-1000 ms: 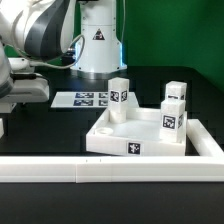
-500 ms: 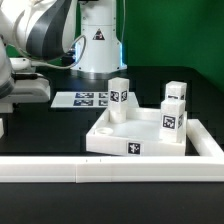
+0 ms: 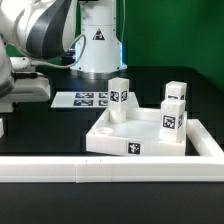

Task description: Assemble square table

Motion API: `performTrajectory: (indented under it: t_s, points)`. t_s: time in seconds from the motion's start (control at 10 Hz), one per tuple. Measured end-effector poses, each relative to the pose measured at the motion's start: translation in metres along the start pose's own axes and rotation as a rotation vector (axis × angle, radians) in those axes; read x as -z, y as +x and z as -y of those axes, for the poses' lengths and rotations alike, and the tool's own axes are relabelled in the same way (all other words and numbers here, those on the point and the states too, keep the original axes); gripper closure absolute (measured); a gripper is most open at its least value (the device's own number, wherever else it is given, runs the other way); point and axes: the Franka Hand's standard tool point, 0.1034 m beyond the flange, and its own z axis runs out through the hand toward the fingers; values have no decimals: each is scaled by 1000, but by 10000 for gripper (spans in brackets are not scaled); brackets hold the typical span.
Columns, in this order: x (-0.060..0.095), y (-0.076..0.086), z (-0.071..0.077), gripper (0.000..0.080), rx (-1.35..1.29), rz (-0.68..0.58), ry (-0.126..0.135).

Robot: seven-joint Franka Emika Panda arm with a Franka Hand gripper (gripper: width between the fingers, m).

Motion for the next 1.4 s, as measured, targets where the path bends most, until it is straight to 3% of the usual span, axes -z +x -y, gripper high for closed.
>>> performTrajectory:
  t_s: [0.1, 0.3, 0.4, 0.7, 0.9, 1.0, 1.3, 1.4]
  points:
    - [19, -3, 8, 514, 2, -12, 24]
    - [58, -6, 20, 513, 14, -38, 28]
    - [71, -6, 27, 512, 8, -38, 27]
    - [76, -2, 27, 512, 8, -65, 11]
    - [79, 9, 24, 512, 9, -214, -2]
    - [72, 11, 29, 512, -24, -267, 17]
    - [123, 17, 60, 512, -57, -416, 58]
    - [141, 23, 67, 512, -60, -499, 56]
